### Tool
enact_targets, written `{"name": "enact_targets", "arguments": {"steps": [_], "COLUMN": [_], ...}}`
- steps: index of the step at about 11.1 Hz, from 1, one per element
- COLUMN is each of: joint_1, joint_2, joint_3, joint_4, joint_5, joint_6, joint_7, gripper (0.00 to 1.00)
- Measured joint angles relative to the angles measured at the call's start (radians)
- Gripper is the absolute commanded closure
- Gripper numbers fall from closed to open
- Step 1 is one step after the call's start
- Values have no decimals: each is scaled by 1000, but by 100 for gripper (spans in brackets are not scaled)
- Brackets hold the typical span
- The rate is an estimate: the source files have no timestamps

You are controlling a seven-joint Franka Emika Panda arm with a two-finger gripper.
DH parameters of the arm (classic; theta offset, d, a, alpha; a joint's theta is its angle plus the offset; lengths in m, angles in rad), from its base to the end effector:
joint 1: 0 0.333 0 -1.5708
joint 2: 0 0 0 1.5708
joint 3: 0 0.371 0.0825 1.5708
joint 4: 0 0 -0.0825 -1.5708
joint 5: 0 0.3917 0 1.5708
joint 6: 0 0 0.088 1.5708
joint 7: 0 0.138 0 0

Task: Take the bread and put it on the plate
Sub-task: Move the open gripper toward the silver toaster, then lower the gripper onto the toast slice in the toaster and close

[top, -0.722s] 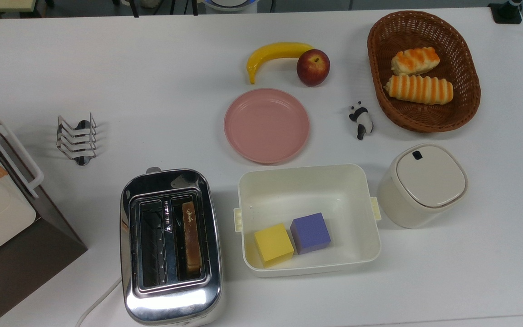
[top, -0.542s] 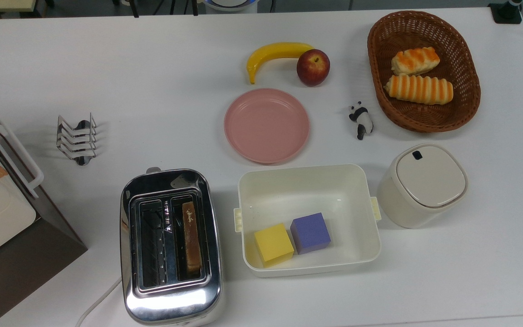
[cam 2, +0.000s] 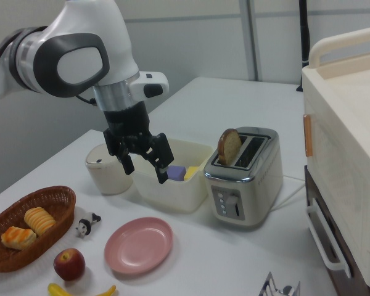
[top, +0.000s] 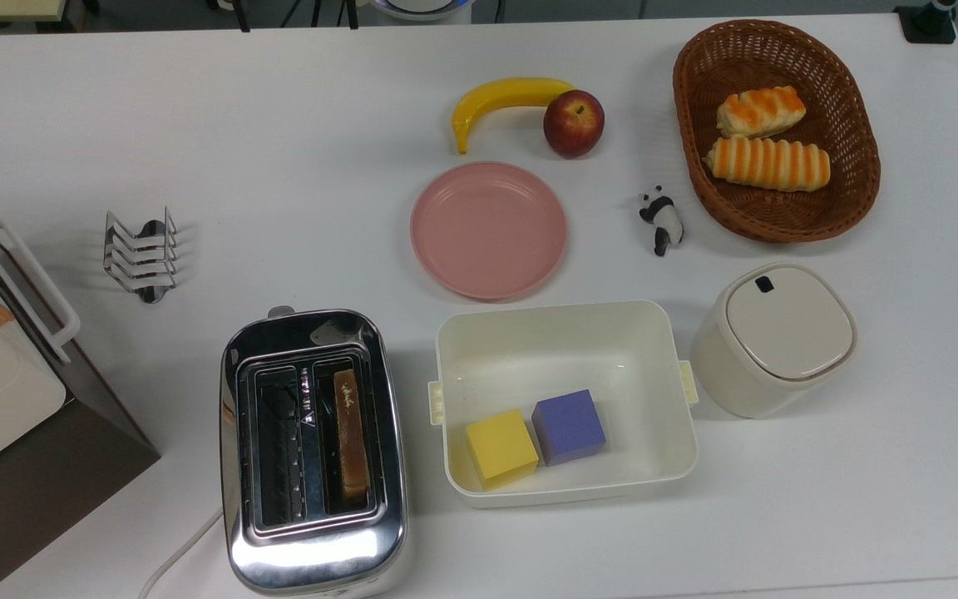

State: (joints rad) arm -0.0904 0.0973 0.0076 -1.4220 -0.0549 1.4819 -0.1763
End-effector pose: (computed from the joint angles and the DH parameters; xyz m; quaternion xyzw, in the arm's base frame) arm 0.5852 -0.0568 0.6558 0.9985 0.0448 -0.0220 0.0244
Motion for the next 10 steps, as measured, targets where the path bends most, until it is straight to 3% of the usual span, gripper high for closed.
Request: {"name": "enact_targets", "arguments": {"steps": [4, 10], "joint_1": [0, 1], "joint_2": [30, 163], "joint_3": [0, 0], "joint_4": [-5, -9], "joint_5": [0, 0], "joint_6": [182, 527], "joint_7": [0, 0], "gripper": [0, 0]}}
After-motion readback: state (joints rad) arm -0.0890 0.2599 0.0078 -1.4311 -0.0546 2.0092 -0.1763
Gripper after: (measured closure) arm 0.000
